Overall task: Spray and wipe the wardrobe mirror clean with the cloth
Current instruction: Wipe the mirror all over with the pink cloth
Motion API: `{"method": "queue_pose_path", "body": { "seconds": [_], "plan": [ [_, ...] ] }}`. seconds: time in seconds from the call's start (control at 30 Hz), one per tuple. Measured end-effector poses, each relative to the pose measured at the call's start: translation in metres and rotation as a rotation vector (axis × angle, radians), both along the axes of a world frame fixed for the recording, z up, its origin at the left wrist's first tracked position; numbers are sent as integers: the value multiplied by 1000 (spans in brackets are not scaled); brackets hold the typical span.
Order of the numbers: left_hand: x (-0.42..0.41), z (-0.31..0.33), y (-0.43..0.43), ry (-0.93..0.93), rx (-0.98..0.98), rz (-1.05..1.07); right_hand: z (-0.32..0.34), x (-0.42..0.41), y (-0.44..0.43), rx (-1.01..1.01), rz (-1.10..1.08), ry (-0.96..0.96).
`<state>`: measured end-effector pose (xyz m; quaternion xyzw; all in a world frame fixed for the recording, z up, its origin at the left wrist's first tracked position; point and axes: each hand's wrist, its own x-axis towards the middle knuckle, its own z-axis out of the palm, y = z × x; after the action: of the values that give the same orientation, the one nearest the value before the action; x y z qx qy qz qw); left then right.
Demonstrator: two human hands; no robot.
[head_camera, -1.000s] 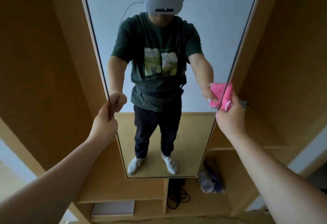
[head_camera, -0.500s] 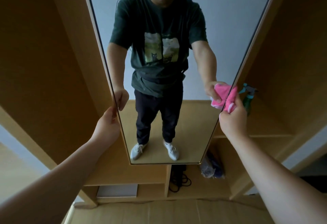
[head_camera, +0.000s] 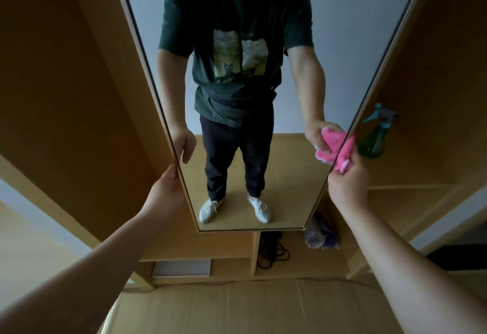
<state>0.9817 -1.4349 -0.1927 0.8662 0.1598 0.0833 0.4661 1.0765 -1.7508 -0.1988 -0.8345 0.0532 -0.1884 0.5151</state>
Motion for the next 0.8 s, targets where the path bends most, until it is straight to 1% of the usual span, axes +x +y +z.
{"method": "queue_pose_path", "body": {
  "seconds": [0.23, 0.47, 0.6, 0.8],
  "plan": [
    [1, -17, 0, 55, -15, -15, -31, -2, 2, 13, 11, 47],
    [1, -35, -7, 33, -97, -8, -64, -9, 1, -11, -10, 121],
    [5, -45, -4, 12, -89, -2, -85, -10, 2, -12, -30, 152],
    [7, -63, 5, 35, -104, -8, -117, -6, 5, 2, -74, 220]
  ]
}}
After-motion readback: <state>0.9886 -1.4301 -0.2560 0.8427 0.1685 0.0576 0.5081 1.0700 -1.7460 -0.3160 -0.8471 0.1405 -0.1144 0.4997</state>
